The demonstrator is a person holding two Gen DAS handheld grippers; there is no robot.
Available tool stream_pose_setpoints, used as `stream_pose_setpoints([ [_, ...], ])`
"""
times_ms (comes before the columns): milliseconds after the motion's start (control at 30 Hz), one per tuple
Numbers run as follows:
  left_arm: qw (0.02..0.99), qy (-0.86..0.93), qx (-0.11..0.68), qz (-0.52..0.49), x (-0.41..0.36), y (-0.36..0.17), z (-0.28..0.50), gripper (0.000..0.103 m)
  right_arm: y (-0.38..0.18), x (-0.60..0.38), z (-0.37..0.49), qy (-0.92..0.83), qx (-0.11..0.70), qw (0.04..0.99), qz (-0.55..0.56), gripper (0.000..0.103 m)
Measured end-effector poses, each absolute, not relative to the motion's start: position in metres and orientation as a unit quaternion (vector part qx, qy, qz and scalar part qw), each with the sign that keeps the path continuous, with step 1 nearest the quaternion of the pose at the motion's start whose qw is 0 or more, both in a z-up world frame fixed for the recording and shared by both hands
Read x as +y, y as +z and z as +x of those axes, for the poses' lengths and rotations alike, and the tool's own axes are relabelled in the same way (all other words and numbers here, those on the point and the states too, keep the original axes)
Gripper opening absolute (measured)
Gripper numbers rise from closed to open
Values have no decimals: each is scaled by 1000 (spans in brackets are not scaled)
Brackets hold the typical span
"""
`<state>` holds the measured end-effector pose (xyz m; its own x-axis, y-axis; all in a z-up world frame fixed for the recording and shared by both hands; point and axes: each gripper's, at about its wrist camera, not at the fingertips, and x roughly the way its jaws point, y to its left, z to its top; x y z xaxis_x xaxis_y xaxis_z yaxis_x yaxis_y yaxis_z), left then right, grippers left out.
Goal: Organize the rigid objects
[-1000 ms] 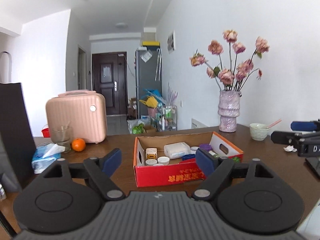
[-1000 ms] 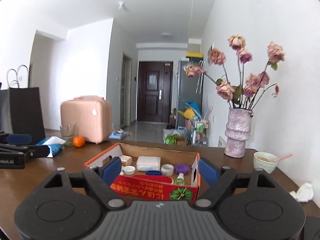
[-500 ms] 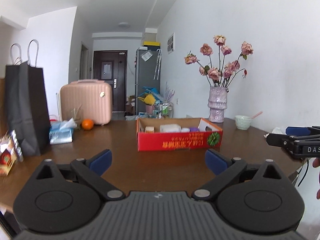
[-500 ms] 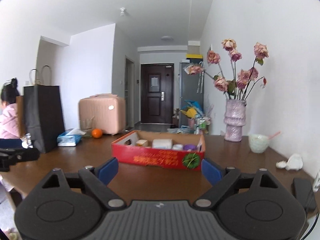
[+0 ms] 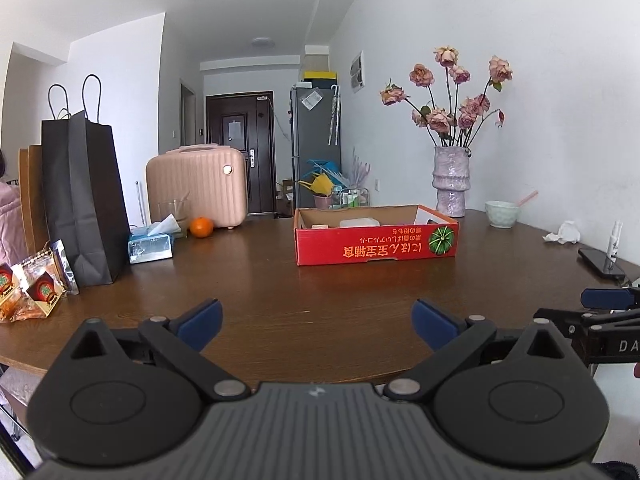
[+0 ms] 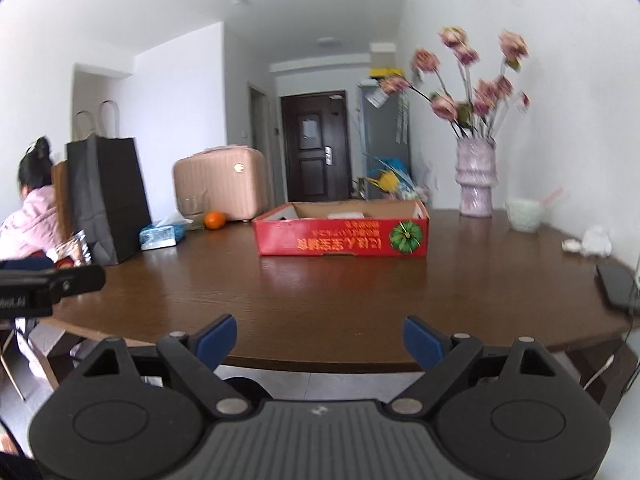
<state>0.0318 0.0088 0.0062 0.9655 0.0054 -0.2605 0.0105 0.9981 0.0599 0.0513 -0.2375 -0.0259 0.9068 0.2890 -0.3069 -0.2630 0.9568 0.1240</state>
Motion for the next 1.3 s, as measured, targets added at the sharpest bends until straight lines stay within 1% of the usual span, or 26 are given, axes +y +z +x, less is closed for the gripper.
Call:
stream_pose_setpoints([
  [200, 988, 7, 151, 42, -4, 13, 61, 103, -36, -243, 77, 152, 151, 975, 59, 90],
  [333, 985, 23, 164, 47, -27, 22, 96, 103, -21, -253, 112, 172, 141, 974, 48, 90],
  [433, 986, 35, 158, 50, -49, 19, 116, 103, -12, -269, 140, 190, 127, 972, 61, 90],
  [567, 984, 32, 171, 34, -68, 17, 145, 103, -10, -289, 175, 203, 144, 967, 57, 90],
  [700, 984, 32, 174, 25, -82, 20, 173, 103, -13, -297, 201, 207, 166, 964, 15, 90],
  [867, 983, 19, 181, 1, -94, 23, 207, 103, -15, -313, 228, 214, 178, 960, 13, 97],
  [933, 984, 12, 175, -11, -98, 23, 217, 103, -15, -317, 234, 209, 176, 962, 6, 99],
  [1000, 986, 12, 163, -12, -103, 20, 226, 103, -18, -318, 237, 196, 174, 965, 2, 102],
  [1200, 986, 6, 165, 17, -115, 1, 236, 103, -41, -317, 252, 173, 204, 964, 1, 103],
  [1300, 987, 8, 158, 14, -112, -1, 234, 103, -45, -317, 252, 162, 198, 967, -3, 103],
])
